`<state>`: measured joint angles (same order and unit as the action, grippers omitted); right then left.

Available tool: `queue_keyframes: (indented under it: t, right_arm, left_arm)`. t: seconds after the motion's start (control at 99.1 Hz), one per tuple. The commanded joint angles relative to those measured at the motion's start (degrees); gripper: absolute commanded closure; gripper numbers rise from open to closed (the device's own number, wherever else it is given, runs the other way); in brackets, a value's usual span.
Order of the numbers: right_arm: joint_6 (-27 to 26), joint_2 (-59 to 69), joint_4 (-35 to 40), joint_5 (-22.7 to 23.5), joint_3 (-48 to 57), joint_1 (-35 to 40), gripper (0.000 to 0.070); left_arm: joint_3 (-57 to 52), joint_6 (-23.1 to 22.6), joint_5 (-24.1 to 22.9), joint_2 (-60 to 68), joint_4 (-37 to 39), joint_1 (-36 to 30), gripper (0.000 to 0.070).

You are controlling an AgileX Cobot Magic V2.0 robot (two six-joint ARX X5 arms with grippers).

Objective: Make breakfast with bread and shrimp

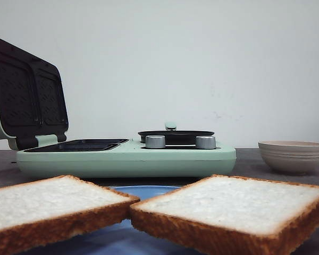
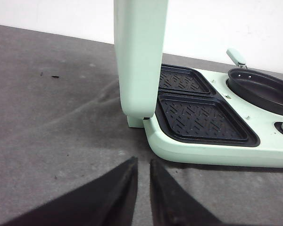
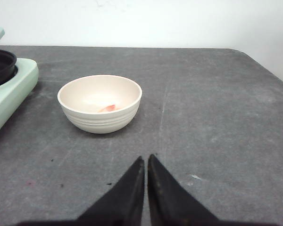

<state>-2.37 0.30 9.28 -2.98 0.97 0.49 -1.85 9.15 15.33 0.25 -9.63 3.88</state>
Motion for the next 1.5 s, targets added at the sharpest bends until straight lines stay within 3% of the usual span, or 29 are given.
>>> queue_keyframes:
  t: [0.0,0.343,0.495,0.656,0.817,0.999,1.211,1.494]
  right_arm:
    - [-0.2,-0.1,-0.7,0.0,-0.2,0.1,0.0700]
    - [-0.3,-0.1,-0.8,0.0,-0.2,0.1,0.0700]
    - [-0.8,-0.1,-4.7,0.0,-0.2,0.1,0.0700]
    - [-4.7,-0.1,-10.1,0.0,-0.2,0.1,0.0700]
    - [-9.2,-0.1,-10.6,0.1,-0.2,0.1,0.0700]
    - [-17.5,-0.1,-11.0,0.7,-0.2,0.1,0.0700]
    - [-24.0,-0.1,-13.7,5.3,0.0,0.1,0.0700]
    - [-24.6,3.4,-10.8,10.8,4.9,0.1,0.0700]
  left_arm:
    - [1.0,0.2,0.1,-0.1,0.4,0.0,0.0700]
    - [1.0,0.2,0.1,-0.1,0.4,0.0,0.0700]
    - [1.0,0.2,0.1,-0.1,0.4,0.0,0.0700]
    - [1.0,0.2,0.1,-0.1,0.4,0.0,0.0700]
    - [1.0,-0.7,-0.6,-0.1,0.6,0.0,0.0700]
    - [1.0,4.5,-0.3,-0.1,1.3,0.0,0.0700]
    - [0.9,19.3,-0.4,-0.1,2.4,0.0,0.0697]
    - [-5.0,20.2,-0.3,4.2,0.7,0.0,0.0693]
